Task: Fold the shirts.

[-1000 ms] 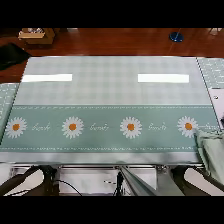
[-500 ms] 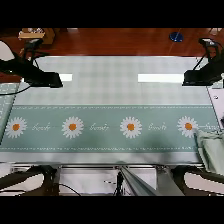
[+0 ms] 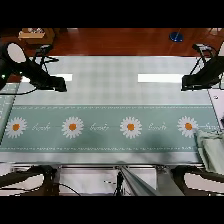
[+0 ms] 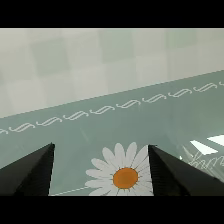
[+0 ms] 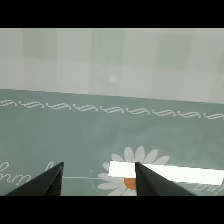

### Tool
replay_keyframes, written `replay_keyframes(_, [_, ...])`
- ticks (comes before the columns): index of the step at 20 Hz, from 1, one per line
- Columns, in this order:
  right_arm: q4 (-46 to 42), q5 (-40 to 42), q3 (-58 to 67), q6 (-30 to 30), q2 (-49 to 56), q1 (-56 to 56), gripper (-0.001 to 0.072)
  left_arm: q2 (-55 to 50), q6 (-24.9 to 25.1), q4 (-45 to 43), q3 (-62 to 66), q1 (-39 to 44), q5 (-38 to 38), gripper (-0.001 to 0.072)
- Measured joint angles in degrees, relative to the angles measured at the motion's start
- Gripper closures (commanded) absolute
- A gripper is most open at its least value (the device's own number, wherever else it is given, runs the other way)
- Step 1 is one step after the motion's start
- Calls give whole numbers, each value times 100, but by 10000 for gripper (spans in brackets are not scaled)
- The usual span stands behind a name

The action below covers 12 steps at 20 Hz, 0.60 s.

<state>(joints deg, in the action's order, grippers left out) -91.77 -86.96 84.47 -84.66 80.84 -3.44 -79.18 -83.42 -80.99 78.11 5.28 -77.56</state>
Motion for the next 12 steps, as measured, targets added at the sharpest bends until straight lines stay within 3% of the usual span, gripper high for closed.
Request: replay_keyframes(12, [-24,-44,0,2,0,0,187,-17,-4,-7,0,4,-9,30])
